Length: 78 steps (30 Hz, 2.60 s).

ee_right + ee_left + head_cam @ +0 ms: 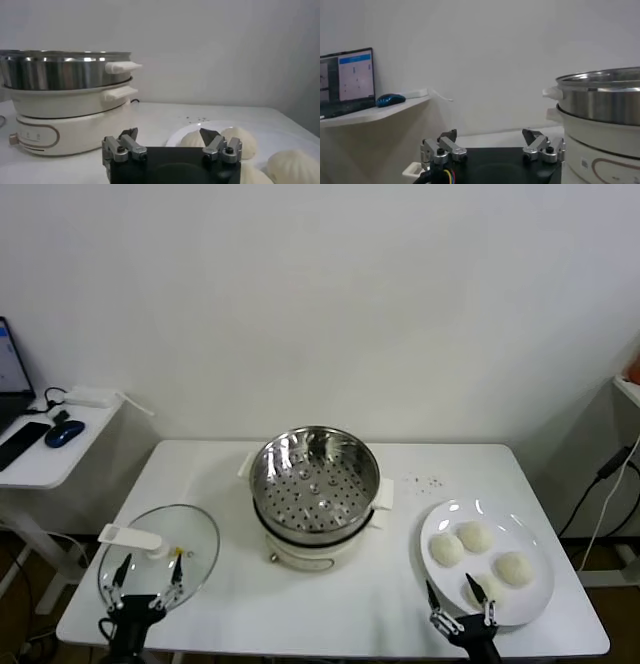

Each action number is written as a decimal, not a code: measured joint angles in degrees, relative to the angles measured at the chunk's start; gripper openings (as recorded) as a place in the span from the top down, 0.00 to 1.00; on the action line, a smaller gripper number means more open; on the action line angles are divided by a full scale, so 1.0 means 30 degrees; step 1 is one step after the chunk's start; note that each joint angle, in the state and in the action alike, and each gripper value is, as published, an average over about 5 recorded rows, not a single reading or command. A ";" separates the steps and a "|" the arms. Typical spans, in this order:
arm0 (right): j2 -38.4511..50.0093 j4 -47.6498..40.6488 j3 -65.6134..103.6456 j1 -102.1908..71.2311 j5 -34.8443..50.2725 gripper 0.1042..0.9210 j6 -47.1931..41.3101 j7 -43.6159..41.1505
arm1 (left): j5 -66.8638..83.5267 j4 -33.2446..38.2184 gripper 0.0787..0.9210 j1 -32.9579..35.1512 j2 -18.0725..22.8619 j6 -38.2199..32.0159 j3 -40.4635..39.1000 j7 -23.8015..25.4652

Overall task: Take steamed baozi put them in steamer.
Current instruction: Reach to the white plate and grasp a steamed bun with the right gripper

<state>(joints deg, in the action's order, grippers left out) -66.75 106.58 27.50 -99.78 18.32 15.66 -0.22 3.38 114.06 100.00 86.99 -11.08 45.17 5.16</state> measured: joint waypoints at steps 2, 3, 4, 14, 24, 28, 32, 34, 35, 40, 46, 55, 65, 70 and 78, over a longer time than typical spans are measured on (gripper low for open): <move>0.0062 0.0073 0.0140 0.0110 0.0001 0.12 -0.0121 -0.0103 | 0.0000 0.0005 0.12 0.0003 0.0002 0.0001 0.0000 -0.0015; 0.0138 0.0152 0.0286 0.0229 0.0009 0.12 -0.0258 -0.0222 | 0.0000 0.0013 0.12 0.0003 0.0003 0.0003 0.0000 -0.0029; 0.0240 0.0241 0.0448 0.0366 0.0028 0.12 -0.0417 -0.0359 | 0.0000 0.0024 0.12 0.0001 0.0004 0.0007 0.0000 -0.0041; 0.2909 0.0316 0.1846 0.2827 0.0542 0.12 -0.3191 -0.2773 | -0.0050 0.0099 0.12 -0.0222 -0.0020 0.0124 -0.0142 -0.0259; 0.7773 -0.1885 0.0894 0.7478 0.0864 0.12 -0.5887 -0.7394 | -0.0059 0.0233 0.12 -0.0341 -0.0223 0.0274 -0.0292 -0.0424; 0.9873 -0.3224 -0.0678 1.0043 0.0694 0.12 -0.6433 -1.0210 | -0.0066 0.0267 0.12 -0.0350 -0.0255 0.0304 -0.0387 -0.0435; 1.1816 -0.4488 -0.3351 1.3386 0.0464 0.12 -0.6795 -1.2982 | -0.0079 0.0244 0.12 -0.0381 -0.0283 0.0303 -0.0477 -0.0451; 1.2674 -0.5035 -0.4926 1.5195 0.0280 0.12 -0.6902 -1.4270 | -0.0079 0.0242 0.12 -0.0387 -0.0302 0.0307 -0.0503 -0.0452; 1.3046 -0.5281 -0.5695 1.6066 0.0164 0.12 -0.6938 -1.4871 | -0.0076 0.0243 0.12 -0.0388 -0.0319 0.0307 -0.0515 -0.0451; 1.4332 -0.6562 -0.9944 2.0683 -0.0668 0.12 -0.6823 -1.7581 | -0.0029 0.0234 0.12 -0.0413 -0.0447 0.0300 -0.0550 -0.0455; 1.4772 -0.8308 -1.5489 2.6214 -0.1885 0.12 -0.6113 -2.0007 | 0.0026 0.0241 0.12 -0.0551 -0.0566 0.0415 -0.0580 -0.0443; 1.3690 -1.0929 -2.2550 3.2450 -0.3143 0.12 -0.5183 -2.1969 | 0.0083 0.0349 0.12 -0.0704 -0.0679 0.0661 -0.0553 -0.0446; 1.1751 -1.3122 -2.6689 3.5413 -0.4266 0.12 -0.5017 -2.2419 | 0.0151 0.0488 0.12 -0.0840 -0.0767 0.0913 -0.0489 -0.0509; 1.1005 -1.3604 -2.7291 3.5459 -0.4831 0.12 -0.5115 -2.2348 | 0.0183 0.0614 0.12 -0.0910 -0.0872 0.1079 -0.0490 -0.0530; 1.0240 -1.4160 -2.7343 3.4697 -0.5712 0.12 -0.5235 -2.2087 | 0.0176 0.0719 0.12 -0.0932 -0.0908 0.1216 -0.0517 -0.0534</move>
<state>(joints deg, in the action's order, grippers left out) -36.03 64.10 -54.53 4.31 1.18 -0.05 -66.49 3.90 116.22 97.21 84.26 -7.43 43.62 3.55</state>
